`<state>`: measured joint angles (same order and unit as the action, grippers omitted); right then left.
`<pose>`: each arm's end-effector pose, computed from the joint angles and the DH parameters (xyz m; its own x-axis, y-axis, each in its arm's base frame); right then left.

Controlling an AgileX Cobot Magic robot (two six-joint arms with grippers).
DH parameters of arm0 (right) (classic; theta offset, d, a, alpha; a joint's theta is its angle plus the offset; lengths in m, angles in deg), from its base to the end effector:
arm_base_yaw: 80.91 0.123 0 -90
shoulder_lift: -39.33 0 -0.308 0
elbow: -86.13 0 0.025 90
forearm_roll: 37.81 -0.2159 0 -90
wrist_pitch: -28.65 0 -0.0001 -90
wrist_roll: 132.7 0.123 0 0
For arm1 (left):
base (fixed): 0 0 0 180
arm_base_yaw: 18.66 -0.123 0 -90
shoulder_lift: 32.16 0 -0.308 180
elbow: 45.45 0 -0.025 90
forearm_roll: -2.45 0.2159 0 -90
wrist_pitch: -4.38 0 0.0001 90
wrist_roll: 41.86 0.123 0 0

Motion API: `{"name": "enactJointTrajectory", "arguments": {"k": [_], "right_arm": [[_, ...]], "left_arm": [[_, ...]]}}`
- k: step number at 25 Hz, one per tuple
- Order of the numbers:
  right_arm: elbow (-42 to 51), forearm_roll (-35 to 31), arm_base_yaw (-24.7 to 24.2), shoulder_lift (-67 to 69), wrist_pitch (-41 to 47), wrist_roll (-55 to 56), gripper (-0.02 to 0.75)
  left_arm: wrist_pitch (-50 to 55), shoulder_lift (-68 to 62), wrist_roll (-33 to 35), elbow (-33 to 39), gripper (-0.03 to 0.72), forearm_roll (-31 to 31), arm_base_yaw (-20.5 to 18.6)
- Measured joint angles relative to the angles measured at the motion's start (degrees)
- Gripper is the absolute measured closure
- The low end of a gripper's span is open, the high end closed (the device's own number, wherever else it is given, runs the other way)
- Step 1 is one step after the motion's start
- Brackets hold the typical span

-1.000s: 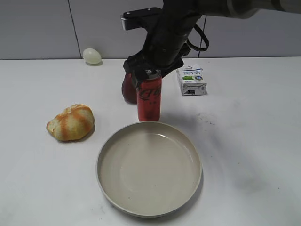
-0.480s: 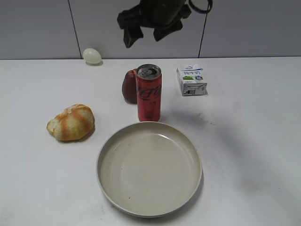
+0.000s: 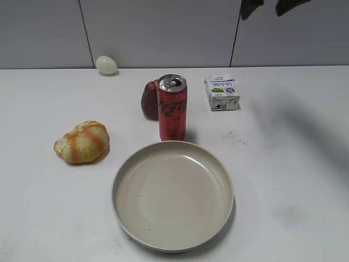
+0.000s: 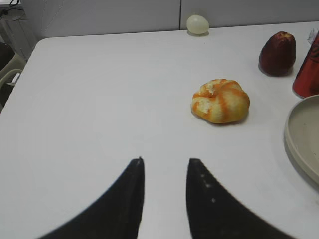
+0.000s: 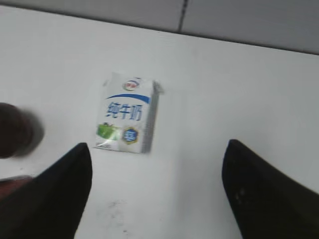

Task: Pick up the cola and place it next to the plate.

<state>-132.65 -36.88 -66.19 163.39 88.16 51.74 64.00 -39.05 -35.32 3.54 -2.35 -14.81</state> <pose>0.4419 0.1143 0.3203 -0.8053 -0.1400 -0.5760 -0.1910 0.9812 0.0285 -0.0308 -0.0068 0.2490 -0.4176 0.0997 -0.9031 0.1624 0.9862 0.0338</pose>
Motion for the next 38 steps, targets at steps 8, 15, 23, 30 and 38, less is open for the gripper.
{"name": "enactJointTrajectory", "arguments": {"k": [8, 15, 23, 30, 38], "right_arm": [[5.5, 0.1, -7.7, -9.0, 7.1, 0.1, 0.111], [14.9, -0.9, -8.0, -21.3, 9.7, -0.5, 0.130], [42.2, -0.9, -8.0, -45.4, 9.8, -0.5, 0.145], [65.9, -0.9, -8.0, -67.4, 4.5, -0.5, 0.145], [82.3, -0.9, -8.0, -91.6, 2.1, -0.5, 0.145]], "left_arm": [[0.0, 0.0, 0.0, 0.0, 0.457, 0.0, 0.0], [0.0, 0.0, 0.0, 0.0, 0.457, 0.0, 0.0], [0.0, 0.0, 0.0, 0.0, 0.457, 0.0, 0.0], [0.0, 0.0, 0.0, 0.0, 0.457, 0.0, 0.0], [0.0, 0.0, 0.0, 0.0, 0.457, 0.0, 0.0]]}}
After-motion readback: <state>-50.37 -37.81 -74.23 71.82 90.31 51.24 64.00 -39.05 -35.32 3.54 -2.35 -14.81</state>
